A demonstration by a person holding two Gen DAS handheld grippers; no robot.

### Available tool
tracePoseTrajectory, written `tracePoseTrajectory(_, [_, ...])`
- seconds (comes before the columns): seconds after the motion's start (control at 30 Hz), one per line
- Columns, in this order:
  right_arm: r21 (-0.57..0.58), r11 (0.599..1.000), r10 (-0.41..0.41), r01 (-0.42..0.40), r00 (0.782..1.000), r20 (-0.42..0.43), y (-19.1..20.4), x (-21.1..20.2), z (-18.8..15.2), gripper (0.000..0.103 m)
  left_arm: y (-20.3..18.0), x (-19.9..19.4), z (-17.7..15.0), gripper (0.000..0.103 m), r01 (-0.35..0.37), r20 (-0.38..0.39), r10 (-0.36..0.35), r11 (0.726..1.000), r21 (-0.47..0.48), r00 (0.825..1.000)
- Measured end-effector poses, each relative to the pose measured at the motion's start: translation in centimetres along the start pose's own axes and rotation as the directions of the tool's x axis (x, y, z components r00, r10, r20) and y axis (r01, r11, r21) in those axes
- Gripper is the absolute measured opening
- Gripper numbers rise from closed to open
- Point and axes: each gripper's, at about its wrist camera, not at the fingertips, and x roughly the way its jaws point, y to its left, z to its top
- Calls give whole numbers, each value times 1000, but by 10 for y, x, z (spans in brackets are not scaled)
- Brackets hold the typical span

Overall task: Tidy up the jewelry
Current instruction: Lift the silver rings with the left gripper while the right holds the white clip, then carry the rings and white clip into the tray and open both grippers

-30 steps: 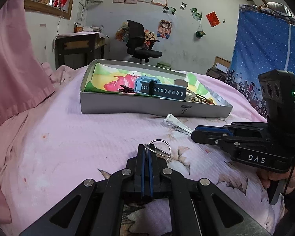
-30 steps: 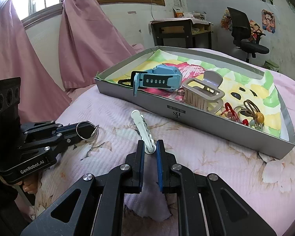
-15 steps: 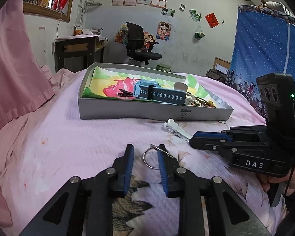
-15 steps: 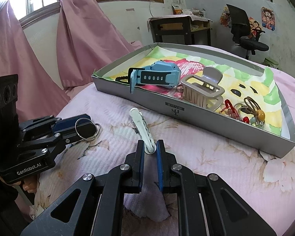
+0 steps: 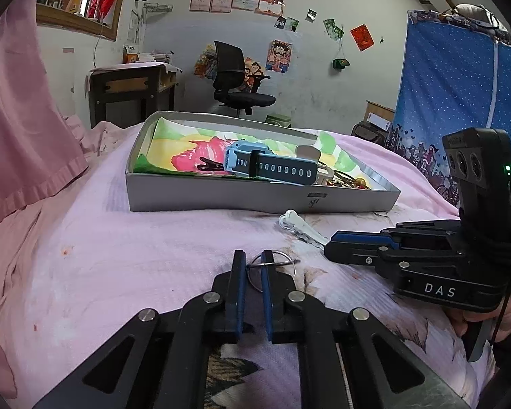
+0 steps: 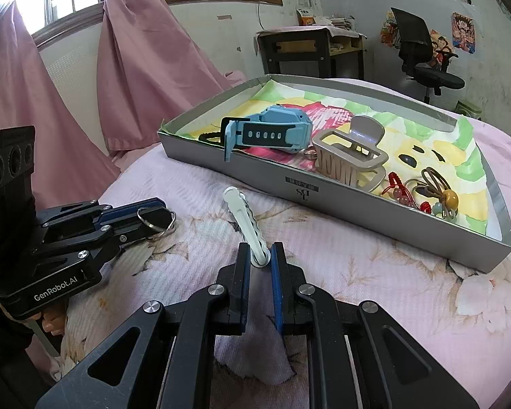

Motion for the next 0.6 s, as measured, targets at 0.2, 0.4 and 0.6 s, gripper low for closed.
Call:
tracePoseTrajectory(0.2, [14,1000,0,-1,999,34,-2,-8,0,10,-5,-7,3,9,-15,36,15,1000,12,999])
tracePoseTrajectory(0.4, [40,999,14,-18,995,101,-5,-28,3,2,-7,-23,21,9,-7,74,7,1000,-6,997])
tracePoseTrajectory(0.6, [49,999,21,-25,996,85,-7,-26,2,2,-4,-28,34,9,-23,64,24,999,-27,998])
